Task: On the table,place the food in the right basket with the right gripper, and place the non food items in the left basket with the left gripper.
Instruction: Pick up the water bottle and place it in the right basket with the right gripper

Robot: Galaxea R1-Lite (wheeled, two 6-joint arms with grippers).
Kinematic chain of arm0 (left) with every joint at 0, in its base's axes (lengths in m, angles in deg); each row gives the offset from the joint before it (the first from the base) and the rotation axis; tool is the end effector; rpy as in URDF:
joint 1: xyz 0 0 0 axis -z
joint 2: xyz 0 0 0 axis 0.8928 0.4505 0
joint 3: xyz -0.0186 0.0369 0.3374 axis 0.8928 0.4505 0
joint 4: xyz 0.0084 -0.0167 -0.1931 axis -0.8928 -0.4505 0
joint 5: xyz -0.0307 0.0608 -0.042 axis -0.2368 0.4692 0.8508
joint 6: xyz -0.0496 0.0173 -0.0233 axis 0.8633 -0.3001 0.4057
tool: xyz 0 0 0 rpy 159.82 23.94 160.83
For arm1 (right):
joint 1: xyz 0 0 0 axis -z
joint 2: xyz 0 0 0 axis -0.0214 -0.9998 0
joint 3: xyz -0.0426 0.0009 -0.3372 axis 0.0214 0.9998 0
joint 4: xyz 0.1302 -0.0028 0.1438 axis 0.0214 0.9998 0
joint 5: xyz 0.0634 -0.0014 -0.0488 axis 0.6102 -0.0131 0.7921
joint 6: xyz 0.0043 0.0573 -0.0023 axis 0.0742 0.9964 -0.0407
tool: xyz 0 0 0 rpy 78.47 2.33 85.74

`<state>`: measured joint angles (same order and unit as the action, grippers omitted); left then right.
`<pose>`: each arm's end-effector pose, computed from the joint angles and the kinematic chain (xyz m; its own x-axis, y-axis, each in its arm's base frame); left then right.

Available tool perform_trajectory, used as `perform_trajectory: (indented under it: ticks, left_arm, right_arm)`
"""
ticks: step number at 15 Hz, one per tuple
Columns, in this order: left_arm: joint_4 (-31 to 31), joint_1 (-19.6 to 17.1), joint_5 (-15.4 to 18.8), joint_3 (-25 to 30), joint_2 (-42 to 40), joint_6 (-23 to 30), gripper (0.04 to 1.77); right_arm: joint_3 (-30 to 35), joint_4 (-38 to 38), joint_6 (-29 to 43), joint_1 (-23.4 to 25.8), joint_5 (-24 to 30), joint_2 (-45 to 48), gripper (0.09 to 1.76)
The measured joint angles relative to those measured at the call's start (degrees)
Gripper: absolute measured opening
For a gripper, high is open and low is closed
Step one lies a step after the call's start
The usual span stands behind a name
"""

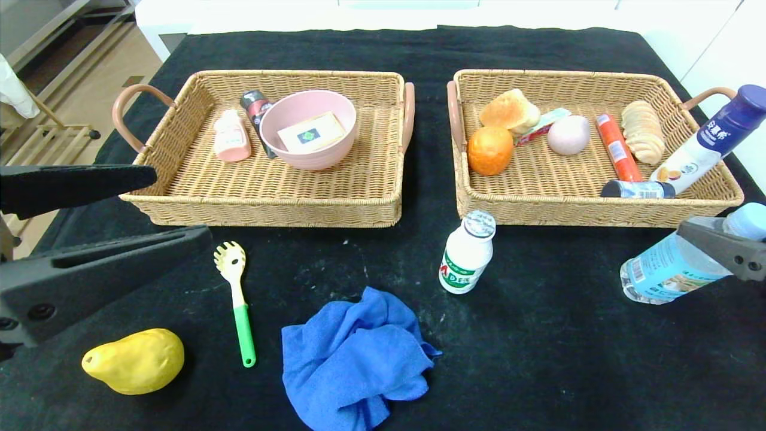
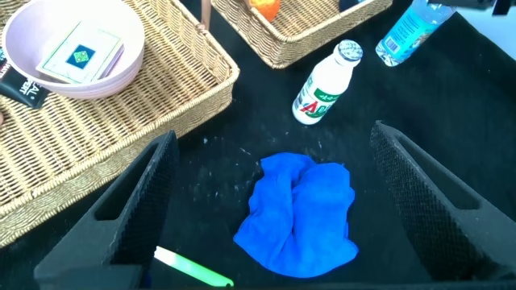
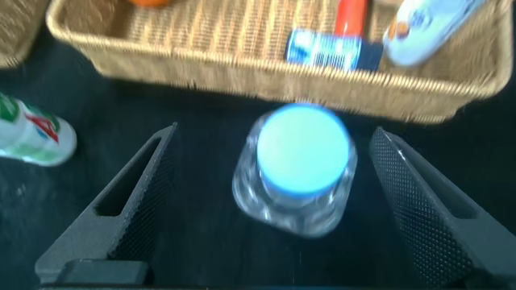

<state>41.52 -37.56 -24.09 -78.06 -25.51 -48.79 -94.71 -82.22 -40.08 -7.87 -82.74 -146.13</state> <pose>0.1159 -0.0726 0.3425 0.7529 -0.6559 -0.0539 0.6573 0.7455 0.1100 0.1760 0.0239 0.2754 0.9776 0.1742 -0.1184 -0.1729 0.9847 0.0216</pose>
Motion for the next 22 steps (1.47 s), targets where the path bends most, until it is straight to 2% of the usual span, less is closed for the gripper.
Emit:
perform_trajectory:
  ticks: [4, 8, 11, 14, 18, 22]
  left_arm:
    - [0.00, 0.00, 0.02, 0.00, -0.11, 0.00, 1.72]
    - [-0.02, 0.00, 0.00, -0.01, -0.18, 0.00, 1.72]
    - [0.00, 0.00, 0.00, -0.04, -0.22, 0.00, 1.72]
    - [0.00, 0.00, 0.00, -0.01, -0.30, 0.00, 1.72]
    - [0.00, 0.00, 0.00, 0.00, -0.38, 0.00, 1.72]
    - [0.00, 0.00, 0.00, -0.04, -0.44, 0.00, 1.72]
  right_arm:
    - [5.16, -8.11, 0.00, -0.07, -0.13, -0.44, 1.70]
    - [10.79, -17.59, -0.02, -0.02, -3.64, -2.76, 1.70]
    - [13.98, -23.26, 0.01, -0.02, -3.93, -4.79, 1.70]
    - [16.10, -26.82, 0.06, 0.00, -3.99, -6.56, 1.70]
    - [18.58, -35.89, 0.06, 0.00, -3.99, -10.06, 1.70]
    - [19.54, -37.95, 0.12, 0.04, -4.12, -12.34, 1.70]
